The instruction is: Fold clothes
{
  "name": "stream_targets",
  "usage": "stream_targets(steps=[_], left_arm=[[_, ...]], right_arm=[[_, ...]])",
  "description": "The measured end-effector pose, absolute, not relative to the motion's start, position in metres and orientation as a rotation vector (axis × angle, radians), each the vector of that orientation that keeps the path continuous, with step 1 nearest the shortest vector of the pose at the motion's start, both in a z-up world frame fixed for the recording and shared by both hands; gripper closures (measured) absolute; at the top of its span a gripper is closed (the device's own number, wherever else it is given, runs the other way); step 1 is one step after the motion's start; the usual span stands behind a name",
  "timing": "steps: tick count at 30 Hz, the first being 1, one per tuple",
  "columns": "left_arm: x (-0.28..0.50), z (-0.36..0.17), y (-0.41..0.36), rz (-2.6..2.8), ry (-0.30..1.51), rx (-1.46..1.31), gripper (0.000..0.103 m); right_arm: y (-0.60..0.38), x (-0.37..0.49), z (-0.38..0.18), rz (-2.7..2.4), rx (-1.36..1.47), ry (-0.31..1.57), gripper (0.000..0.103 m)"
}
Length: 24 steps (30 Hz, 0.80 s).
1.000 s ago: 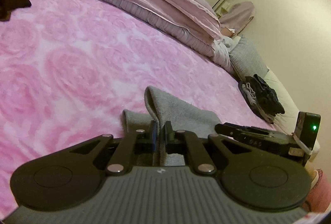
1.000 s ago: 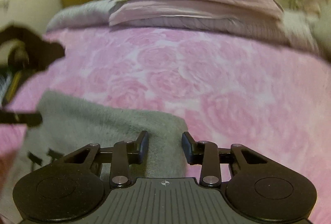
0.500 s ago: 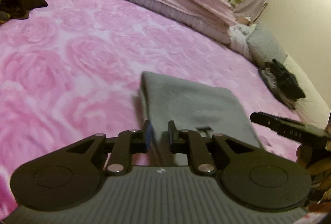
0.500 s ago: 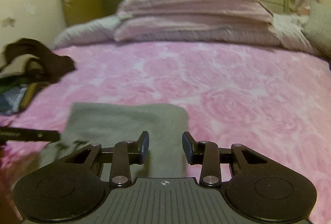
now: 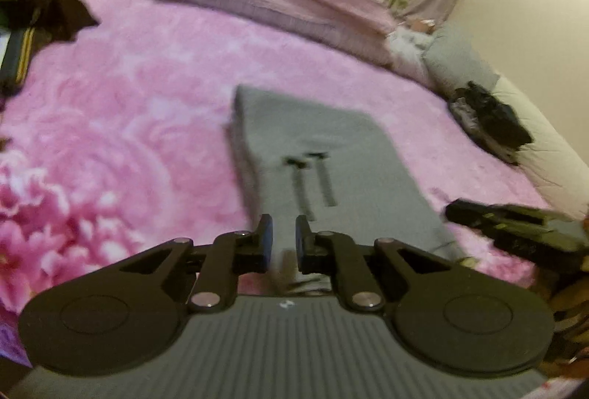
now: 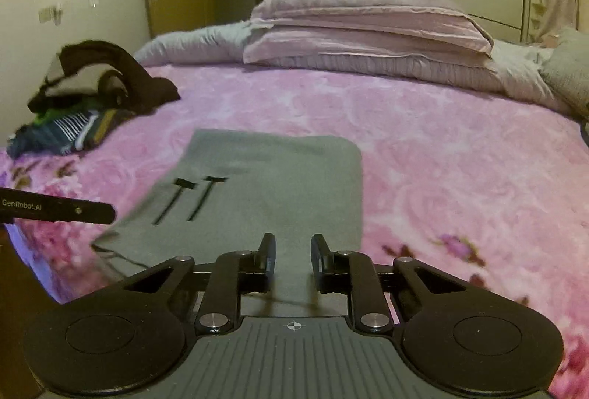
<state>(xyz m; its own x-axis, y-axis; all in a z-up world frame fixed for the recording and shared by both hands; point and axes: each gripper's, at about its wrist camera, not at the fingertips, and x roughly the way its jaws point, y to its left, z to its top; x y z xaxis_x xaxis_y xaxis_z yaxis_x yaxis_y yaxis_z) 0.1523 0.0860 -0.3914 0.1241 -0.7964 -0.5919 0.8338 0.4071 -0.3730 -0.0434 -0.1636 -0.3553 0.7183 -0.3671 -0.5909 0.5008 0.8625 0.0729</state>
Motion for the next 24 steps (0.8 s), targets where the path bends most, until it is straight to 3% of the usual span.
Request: stream_targets(steps=[4, 7, 8, 11, 12, 14, 19, 24], left_arm=[[0.136, -0.411, 0.074, -1.147, 0.891, 0.141, 0.091], [0.127, -0.411, 0.078, -1.107, 0.869, 0.150, 0.091], [0.123, -0.406, 0.079, -1.100, 0.864, 0.163, 0.091], [0.113, -0.394, 0.082, -1.084, 0.867, 0.201, 0.085], [0.109, -0.391, 0.084, -1.074, 0.863, 0.213, 0.082], [0.101, -0.387, 0.092, -1.056, 0.855, 0.235, 0.073], [0.087, -0.380, 0.106, -1.046, 0.863, 0.268, 0.063], [0.082, -0.374, 0.115, -1.066, 0.858, 0.264, 0.058]], right_arm=[[-0.153, -0.038, -0.388, -0.528, 0.253, 0.660, 0.087], [-0.141, -0.034, -0.377, -0.567, 0.258, 0.677, 0.084], [-0.137, -0.033, -0.372, -0.567, 0.259, 0.683, 0.078], [-0.121, -0.040, -0.362, -0.586, 0.262, 0.669, 0.043], [-0.114, -0.043, -0.360, -0.597, 0.263, 0.654, 0.040], [-0.104, -0.049, -0.357, -0.605, 0.285, 0.645, 0.039], [-0.085, -0.063, -0.349, -0.609, 0.326, 0.626, 0.037], [-0.078, -0.070, -0.340, -0.615, 0.337, 0.608, 0.037]])
